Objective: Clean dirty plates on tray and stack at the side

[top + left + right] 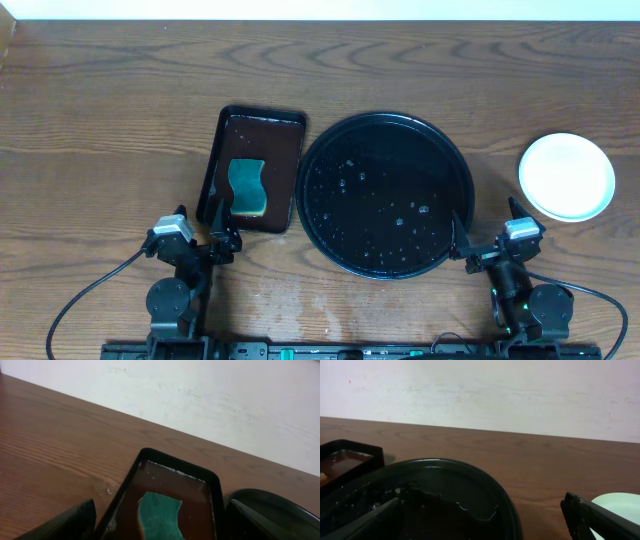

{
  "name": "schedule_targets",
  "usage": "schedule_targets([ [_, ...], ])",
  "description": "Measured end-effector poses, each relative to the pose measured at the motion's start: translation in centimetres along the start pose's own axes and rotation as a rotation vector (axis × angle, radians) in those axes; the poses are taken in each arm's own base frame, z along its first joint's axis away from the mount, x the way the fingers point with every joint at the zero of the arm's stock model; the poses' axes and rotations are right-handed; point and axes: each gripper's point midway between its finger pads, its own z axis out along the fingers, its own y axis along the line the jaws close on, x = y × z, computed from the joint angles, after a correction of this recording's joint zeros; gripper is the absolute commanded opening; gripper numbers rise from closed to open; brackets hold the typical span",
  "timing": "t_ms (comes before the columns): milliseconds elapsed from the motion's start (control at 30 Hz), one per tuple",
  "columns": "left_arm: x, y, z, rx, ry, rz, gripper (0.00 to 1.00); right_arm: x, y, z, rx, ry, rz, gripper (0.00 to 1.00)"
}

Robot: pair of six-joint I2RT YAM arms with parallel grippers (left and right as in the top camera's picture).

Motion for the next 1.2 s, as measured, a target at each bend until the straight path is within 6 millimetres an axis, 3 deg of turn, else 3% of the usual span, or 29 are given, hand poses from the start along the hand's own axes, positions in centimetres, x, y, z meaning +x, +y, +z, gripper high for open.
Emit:
schedule_targets([
  [1200,0.0,0.0,0.0,0.0,0.0,0.0,0.83,0.0,-0.01,0.0,0.0,0.0,0.0,0.99],
])
